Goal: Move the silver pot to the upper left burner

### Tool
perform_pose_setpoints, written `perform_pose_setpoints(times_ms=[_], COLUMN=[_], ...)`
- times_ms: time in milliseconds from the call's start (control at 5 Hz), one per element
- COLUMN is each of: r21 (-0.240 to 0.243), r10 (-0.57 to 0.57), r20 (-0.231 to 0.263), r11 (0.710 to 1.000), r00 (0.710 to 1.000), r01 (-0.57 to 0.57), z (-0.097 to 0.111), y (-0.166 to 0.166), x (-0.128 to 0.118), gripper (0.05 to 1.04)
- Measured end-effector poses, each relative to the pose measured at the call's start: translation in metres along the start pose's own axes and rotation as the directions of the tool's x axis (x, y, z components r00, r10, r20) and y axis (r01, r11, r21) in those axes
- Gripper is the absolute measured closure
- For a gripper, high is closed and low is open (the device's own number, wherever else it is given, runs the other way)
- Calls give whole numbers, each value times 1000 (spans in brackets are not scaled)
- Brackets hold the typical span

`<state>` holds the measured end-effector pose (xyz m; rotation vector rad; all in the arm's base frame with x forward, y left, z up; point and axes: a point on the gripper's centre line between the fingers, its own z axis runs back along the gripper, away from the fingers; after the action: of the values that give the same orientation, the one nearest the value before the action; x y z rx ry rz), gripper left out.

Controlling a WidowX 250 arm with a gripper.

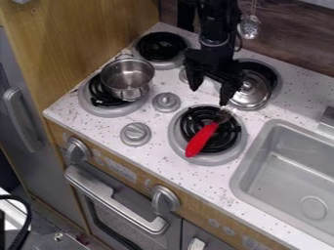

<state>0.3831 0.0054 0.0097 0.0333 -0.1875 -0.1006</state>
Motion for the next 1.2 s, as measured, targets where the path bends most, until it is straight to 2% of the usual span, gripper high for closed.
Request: perform_pose_setpoints(times_ms=[200,400,600,800,1000,1200], r21=[-6,3,72,105,120,128], r10=[1,67,114,134,227,288], r20=[-43,-17,26,50,35,-3], r11=[1000,998,991,985,966,950], r00=[999,998,993,990,973,957], r01=[-1,-67,-116,-138,-230,-286], z=[-14,-15,-5,3,-10,-33], y=[-1,27,69,85,114,126], x=[-9,-4,5,12,7,10], gripper=[85,85,85,85,85,85])
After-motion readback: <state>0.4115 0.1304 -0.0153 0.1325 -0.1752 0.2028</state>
